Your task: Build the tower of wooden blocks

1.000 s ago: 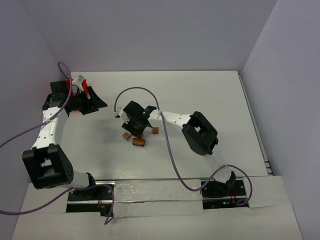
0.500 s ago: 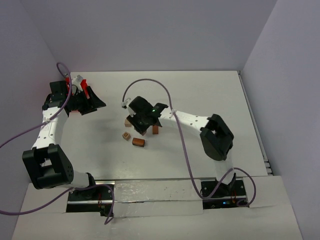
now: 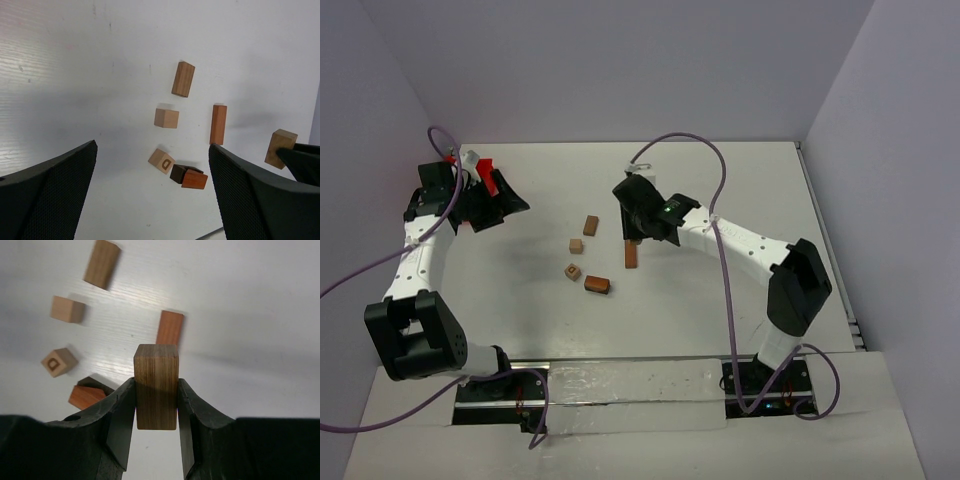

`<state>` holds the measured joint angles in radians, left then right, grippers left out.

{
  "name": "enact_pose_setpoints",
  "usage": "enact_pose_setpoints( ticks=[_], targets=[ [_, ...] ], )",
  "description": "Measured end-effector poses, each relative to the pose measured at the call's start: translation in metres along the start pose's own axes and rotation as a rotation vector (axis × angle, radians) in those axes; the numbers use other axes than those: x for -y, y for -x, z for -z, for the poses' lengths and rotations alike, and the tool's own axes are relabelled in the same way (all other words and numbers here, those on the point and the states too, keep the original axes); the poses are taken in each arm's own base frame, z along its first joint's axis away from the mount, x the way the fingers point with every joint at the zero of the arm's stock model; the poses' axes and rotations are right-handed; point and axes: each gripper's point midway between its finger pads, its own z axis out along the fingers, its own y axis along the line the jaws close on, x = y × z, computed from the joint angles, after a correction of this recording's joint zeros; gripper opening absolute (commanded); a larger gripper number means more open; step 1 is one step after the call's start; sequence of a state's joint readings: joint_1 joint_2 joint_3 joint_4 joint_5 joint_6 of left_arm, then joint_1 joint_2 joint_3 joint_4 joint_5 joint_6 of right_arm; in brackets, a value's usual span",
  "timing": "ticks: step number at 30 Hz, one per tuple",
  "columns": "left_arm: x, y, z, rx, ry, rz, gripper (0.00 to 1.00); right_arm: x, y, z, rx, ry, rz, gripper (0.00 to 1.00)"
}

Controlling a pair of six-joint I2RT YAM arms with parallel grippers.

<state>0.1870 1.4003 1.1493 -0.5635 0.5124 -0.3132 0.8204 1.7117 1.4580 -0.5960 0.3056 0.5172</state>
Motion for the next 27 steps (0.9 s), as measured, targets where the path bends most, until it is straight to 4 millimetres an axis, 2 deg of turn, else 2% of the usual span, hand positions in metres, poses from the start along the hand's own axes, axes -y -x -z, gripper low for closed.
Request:
enact_pose_setpoints(
  ticks=[7, 13, 27],
  targets=[
    [-0.005, 0.005, 0.004, 0.030, 0.042, 0.014, 0.99, 0.018, -0.021, -0.030, -0.091, -0.065, -0.059, 0.00],
    [-0.008, 0.006, 0.004, 0.035, 0.060, 0.020, 0.99, 0.020, -0.039, -0.052, -0.163, -0.092, -0.061, 0.00],
    [-0.017, 0.003, -0.003, 0.019, 0.091, 0.051, 0.99, 0.006, -0.036, -0.066, -0.194, -0.095, -0.139, 0.00]
  ],
)
